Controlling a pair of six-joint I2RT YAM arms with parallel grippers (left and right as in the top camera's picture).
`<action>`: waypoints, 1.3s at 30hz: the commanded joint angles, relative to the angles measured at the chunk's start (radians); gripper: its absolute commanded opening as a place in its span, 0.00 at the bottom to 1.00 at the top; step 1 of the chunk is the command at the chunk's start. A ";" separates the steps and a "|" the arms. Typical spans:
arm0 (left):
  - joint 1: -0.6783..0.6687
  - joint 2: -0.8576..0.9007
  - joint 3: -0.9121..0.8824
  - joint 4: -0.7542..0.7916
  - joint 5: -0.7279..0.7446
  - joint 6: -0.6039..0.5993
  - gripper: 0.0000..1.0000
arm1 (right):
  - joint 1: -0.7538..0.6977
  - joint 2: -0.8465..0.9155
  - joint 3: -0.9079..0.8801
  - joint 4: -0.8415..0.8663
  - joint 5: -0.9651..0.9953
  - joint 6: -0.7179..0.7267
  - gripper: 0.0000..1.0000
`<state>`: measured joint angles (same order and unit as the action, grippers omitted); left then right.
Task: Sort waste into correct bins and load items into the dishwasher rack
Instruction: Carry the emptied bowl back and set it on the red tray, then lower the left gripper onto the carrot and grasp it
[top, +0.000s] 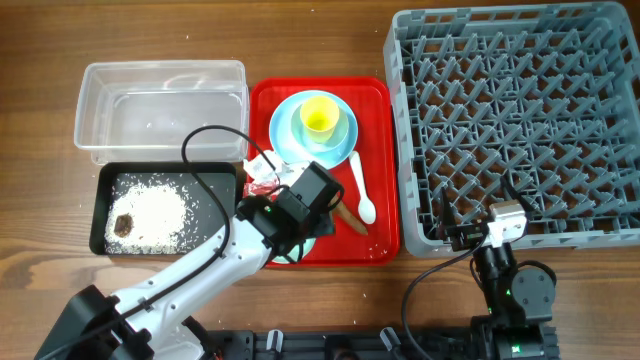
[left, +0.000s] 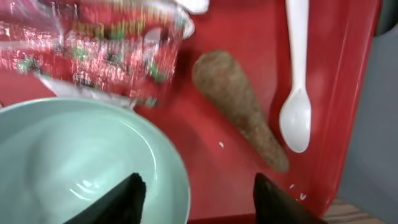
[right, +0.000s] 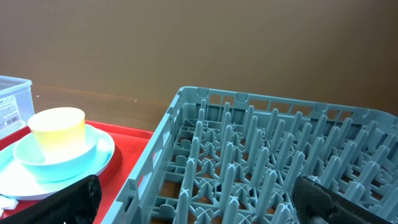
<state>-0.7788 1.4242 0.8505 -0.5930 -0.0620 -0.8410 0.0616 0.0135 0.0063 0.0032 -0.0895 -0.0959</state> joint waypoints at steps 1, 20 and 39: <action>0.018 -0.027 0.069 0.008 -0.048 -0.005 0.63 | -0.003 -0.011 -0.001 0.003 -0.013 -0.009 1.00; -0.164 0.192 0.102 0.199 -0.219 -0.373 0.05 | -0.003 -0.011 -0.001 0.003 -0.013 -0.009 1.00; -0.161 0.301 0.101 0.220 -0.220 -0.376 0.32 | -0.003 -0.011 -0.001 0.003 -0.013 -0.009 1.00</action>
<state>-0.9417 1.7092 0.9428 -0.3691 -0.2539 -1.2106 0.0616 0.0135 0.0063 0.0032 -0.0895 -0.0959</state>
